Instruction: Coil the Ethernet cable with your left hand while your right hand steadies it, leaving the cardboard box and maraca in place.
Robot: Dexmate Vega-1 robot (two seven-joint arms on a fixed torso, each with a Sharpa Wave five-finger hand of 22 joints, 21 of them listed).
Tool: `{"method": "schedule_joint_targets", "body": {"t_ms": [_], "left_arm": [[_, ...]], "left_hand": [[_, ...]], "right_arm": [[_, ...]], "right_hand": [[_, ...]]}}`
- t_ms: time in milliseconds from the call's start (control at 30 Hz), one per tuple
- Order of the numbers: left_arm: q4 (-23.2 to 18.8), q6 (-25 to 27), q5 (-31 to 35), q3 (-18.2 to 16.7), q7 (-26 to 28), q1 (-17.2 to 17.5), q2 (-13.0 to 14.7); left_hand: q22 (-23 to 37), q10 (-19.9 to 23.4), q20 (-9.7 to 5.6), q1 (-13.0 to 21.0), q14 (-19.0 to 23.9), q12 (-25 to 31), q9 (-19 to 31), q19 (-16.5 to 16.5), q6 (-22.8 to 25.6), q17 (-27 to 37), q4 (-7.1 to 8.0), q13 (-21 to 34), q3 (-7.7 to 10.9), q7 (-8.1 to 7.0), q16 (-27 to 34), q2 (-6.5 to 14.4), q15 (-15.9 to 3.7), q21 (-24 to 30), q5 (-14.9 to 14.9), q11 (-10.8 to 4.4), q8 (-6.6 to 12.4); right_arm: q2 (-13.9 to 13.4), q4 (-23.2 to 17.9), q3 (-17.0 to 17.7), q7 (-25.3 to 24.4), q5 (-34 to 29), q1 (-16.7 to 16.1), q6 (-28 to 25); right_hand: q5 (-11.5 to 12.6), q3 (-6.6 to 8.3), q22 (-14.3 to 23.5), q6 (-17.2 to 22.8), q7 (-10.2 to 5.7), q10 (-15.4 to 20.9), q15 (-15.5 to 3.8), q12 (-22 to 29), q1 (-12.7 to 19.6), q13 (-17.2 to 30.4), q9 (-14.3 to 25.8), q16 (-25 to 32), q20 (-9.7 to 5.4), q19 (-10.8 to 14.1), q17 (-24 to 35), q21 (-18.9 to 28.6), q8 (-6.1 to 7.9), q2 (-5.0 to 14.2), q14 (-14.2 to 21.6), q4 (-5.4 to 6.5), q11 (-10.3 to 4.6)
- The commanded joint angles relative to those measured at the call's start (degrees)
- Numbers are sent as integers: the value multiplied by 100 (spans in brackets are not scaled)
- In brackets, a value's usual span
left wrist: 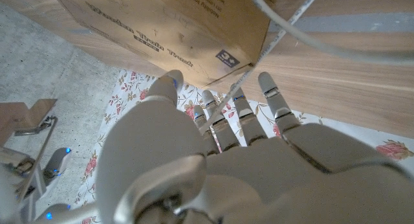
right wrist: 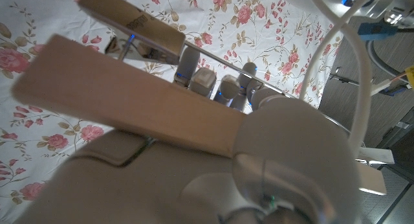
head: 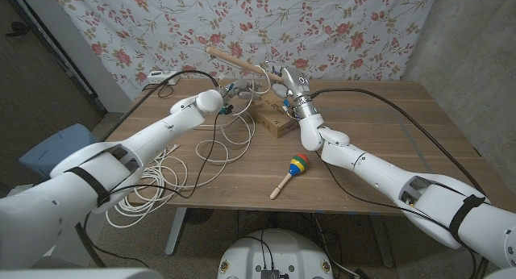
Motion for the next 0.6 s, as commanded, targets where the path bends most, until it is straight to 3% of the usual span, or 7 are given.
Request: {"method": "schedule_joint_targets", "body": {"t_ms": [33,133,167,233,267,433,600], "left_arm": [[864,-521,93,145,402,-148,-498],[842,-552,79,118,509,-125,-503],[786,-529,78,95,578,-102,-494],[597,-423,103,53,700,-51,-439],[488,-340,119,29,767,-24,-410],[89,-117,15,-236,1179,158,-323],[-151,46,-175,-418,1096,172,-209]], "left_hand": [[16,736,-113,130,512,102,0,231,841,-132,163,-10,155,53,124,378,-730,119,-119,-24,101],[17,1377,-239,63,1090,188,20,478,1549,-216,533,3,327,234,265,434,-876,248,-201,7,150],[4,1816,-307,-11,1425,336,56,534,1713,-218,786,83,401,617,357,447,-930,261,-196,139,118],[-15,2622,-385,-134,1831,684,229,686,1932,-207,1250,309,549,1034,445,456,-952,260,-139,268,199],[-20,2953,-439,-171,2087,877,349,775,2071,-185,1408,467,634,1167,495,444,-961,256,-102,233,320],[40,3912,-537,-358,2505,1715,1006,871,2418,-68,1495,1176,734,1373,432,438,-986,313,-92,542,957],[91,3271,-524,-310,2299,1568,1531,745,2394,-104,1440,1356,916,1539,166,472,-987,439,-150,509,1372]], "right_arm": [[-1,-11,0,-28,-57,-13,28],[4,-4,8,-39,-59,-18,11],[2,0,8,-37,-60,-17,10],[9,21,6,-27,-57,-7,6],[24,51,4,-44,-57,1,6],[64,200,-27,-83,-49,55,76],[75,296,-33,-139,-29,86,125]], "right_hand": [[39,196,16,88,36,41,-518,20,-190,21,-5,36,-575,-11,20,27,39,245,18,176,3],[38,198,16,89,35,30,-518,54,-190,67,-5,37,-573,-4,20,29,45,245,19,175,6],[38,199,16,84,26,25,-518,62,-190,77,-2,37,-575,-8,20,27,46,244,20,175,2],[37,201,15,95,23,45,-518,12,-191,-21,-17,37,-575,-13,20,25,49,244,22,173,2],[37,202,15,86,23,41,-518,22,-191,-1,-11,37,-576,-6,20,27,51,243,22,173,0],[35,203,15,85,23,50,-517,25,-195,-7,-7,37,-572,-18,21,23,62,241,21,174,6],[34,205,15,84,34,30,-517,49,-199,36,-19,37,-579,-11,21,24,62,240,20,175,10]]}}
